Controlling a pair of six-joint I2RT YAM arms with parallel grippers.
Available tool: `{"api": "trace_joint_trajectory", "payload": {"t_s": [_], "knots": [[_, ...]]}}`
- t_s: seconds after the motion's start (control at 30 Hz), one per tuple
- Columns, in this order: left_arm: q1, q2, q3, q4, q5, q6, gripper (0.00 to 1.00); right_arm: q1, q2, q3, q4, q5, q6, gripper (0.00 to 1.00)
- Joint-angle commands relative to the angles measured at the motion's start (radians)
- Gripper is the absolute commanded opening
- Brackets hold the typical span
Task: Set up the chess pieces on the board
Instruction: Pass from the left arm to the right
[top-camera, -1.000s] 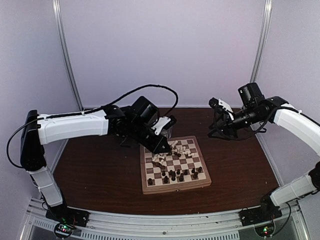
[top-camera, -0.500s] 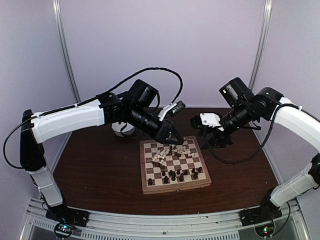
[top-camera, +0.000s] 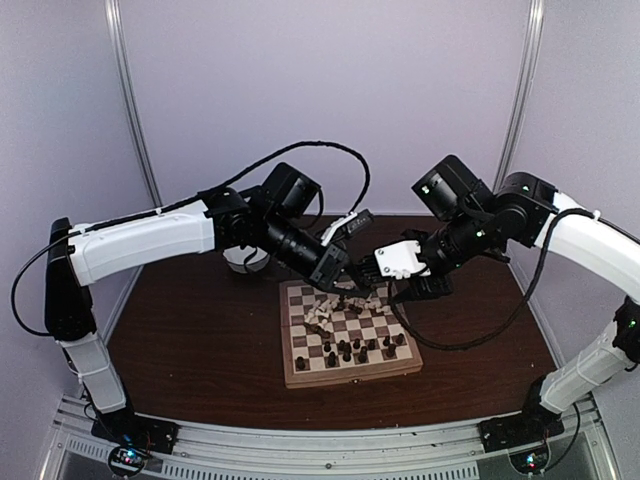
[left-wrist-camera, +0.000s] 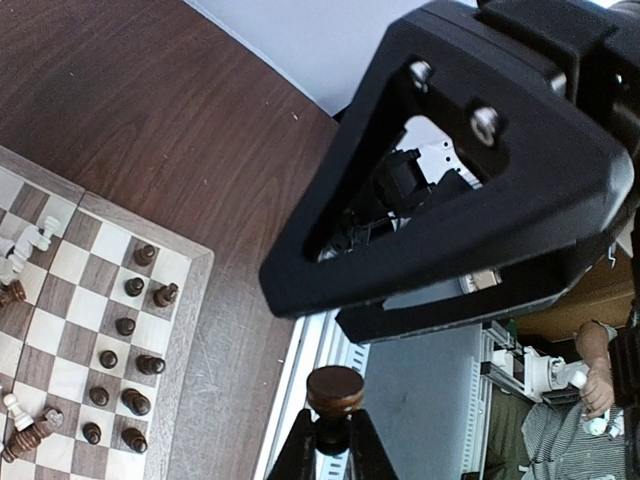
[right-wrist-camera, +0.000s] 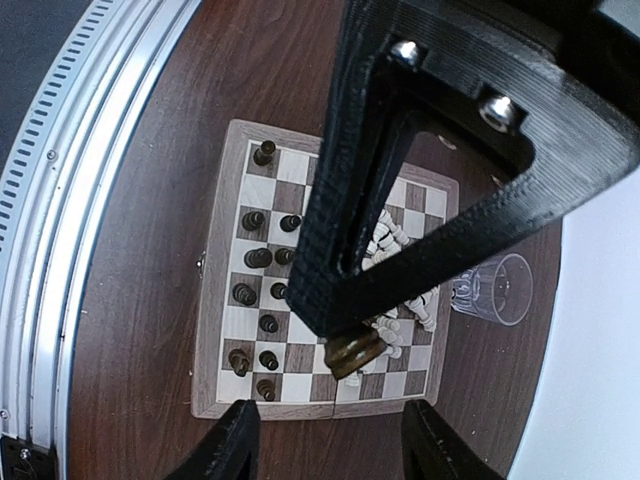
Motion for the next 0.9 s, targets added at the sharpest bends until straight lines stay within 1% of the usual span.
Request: {"api": "trace_joint_trajectory", "payload": {"t_s": [0.0,0.37,0.87], "knots": [[0.003,-0.003,0.017,0.003,0.041,-0.017,0.06,0.025,0.012,0.03,-0.018,0.062,-0.008,0.51],[0.003,-0.028,-0.016,0.002,0.076,-0.051,0.06,0.073,0.039,0.07,-0.05,0.085,-0.015,0.51],[0.004,-0.018,0.0,-0.022,0.088,-0.043,0.06,0.107,0.052,0.093,-0.079,0.094,-0.015,0.5]]}}
